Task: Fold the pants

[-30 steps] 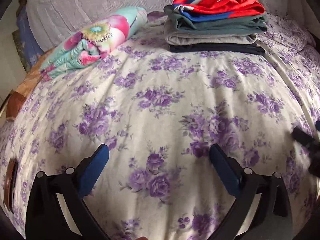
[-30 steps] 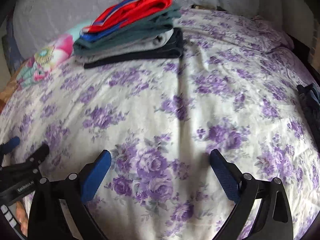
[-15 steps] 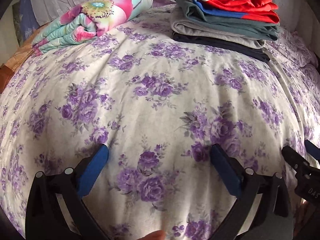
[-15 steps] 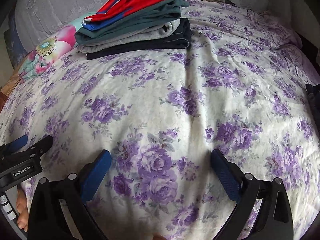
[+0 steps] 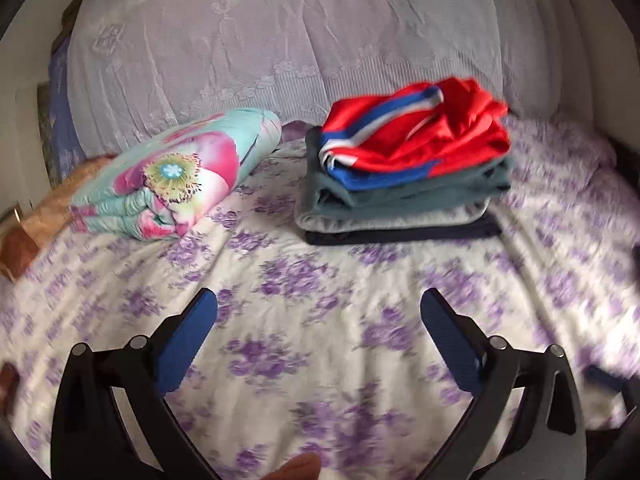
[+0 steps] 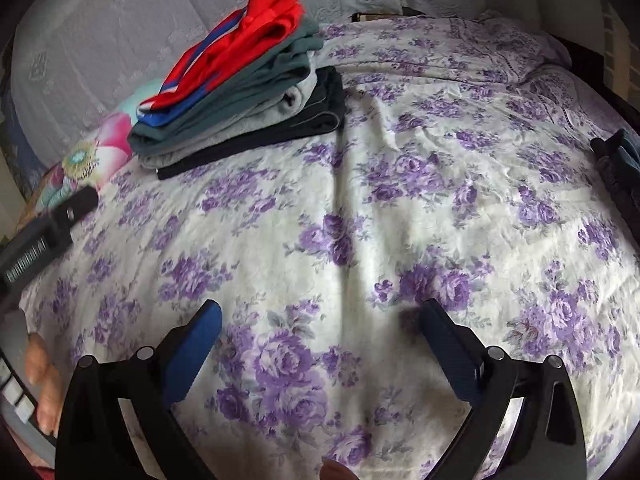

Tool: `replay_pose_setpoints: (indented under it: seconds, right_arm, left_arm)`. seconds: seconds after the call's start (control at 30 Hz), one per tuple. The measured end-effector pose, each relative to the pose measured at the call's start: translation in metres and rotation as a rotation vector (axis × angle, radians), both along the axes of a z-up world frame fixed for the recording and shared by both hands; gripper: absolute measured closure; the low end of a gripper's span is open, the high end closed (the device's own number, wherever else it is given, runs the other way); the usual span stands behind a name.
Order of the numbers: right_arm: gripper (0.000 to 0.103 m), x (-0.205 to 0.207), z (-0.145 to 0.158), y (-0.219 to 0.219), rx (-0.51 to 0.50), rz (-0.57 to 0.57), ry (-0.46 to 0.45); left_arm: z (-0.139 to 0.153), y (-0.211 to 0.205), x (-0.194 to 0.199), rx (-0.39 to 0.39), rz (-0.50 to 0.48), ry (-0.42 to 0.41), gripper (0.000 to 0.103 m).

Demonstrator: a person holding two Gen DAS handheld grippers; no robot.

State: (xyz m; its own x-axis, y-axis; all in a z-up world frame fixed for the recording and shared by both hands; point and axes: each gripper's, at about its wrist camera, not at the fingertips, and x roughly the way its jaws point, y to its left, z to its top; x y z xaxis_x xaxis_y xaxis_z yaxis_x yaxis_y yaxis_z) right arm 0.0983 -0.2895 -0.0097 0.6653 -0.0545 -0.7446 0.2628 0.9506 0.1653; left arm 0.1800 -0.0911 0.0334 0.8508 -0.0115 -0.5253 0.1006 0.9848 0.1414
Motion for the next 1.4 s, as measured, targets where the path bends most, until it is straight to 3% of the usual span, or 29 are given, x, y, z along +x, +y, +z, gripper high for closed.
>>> replay_pose_setpoints:
  seconds: [0.1,0.27,0.4,0.47,0.53,0.67,0.73,0.83,1.03,1.23,1.33,1.4]
  right_arm:
    - [0.003,0.003,0.017,-0.003,-0.039,-0.077,-0.103]
    - [0.003,0.034,0.072,0.025,-0.160,-0.102,-0.278]
    - [0.003,0.060,0.120,0.044,-0.149,-0.081,-0.377]
    - [0.003,0.065,0.133,0.051,-0.146,-0.066,-0.404]
    - [0.003,0.065,0.132,0.058,-0.156,-0.047,-0.441]
    - [0.003,0.087,0.118,0.082,-0.380,0.038,-0.351]
    - [0.003,0.090,0.114,0.085,-0.421,0.044,-0.336]
    - [0.003,0.090,0.114,0.084,-0.381,0.060,-0.327]
    - [0.003,0.066,0.139,0.080,-0.325,0.035,-0.369]
    - [0.003,0.026,0.172,0.079,-0.366,-0.027,-0.420]
    - [0.003,0.014,0.180,0.078,-0.340,-0.031,-0.415]
    - [0.003,0.009,0.183,0.075,-0.306,-0.016,-0.405]
  left_arm:
    - [0.000,0.009,-0.002,0.050,0.018,-0.046,0.004]
    - [0.016,0.036,0.005,-0.017,0.027,-0.069,0.004]
    - [0.032,0.064,0.029,-0.065,0.104,-0.082,0.004]
    - [0.044,0.075,0.041,-0.122,0.120,-0.087,0.004]
    - [0.052,0.076,0.049,-0.121,0.127,-0.107,0.004]
    - [0.050,0.067,0.060,-0.081,0.097,-0.097,0.004]
    - [0.047,0.062,0.063,-0.063,0.088,-0.072,0.004]
    - [0.050,0.059,0.059,-0.081,0.069,-0.057,0.004]
    - [0.077,0.050,0.027,-0.066,0.041,-0.137,0.004]
    - [0.113,0.052,-0.011,-0.098,0.050,-0.200,0.004]
    - [0.123,0.048,-0.026,-0.130,0.046,-0.192,0.004]
    - [0.127,0.040,-0.035,-0.109,0.046,-0.198,0.005]
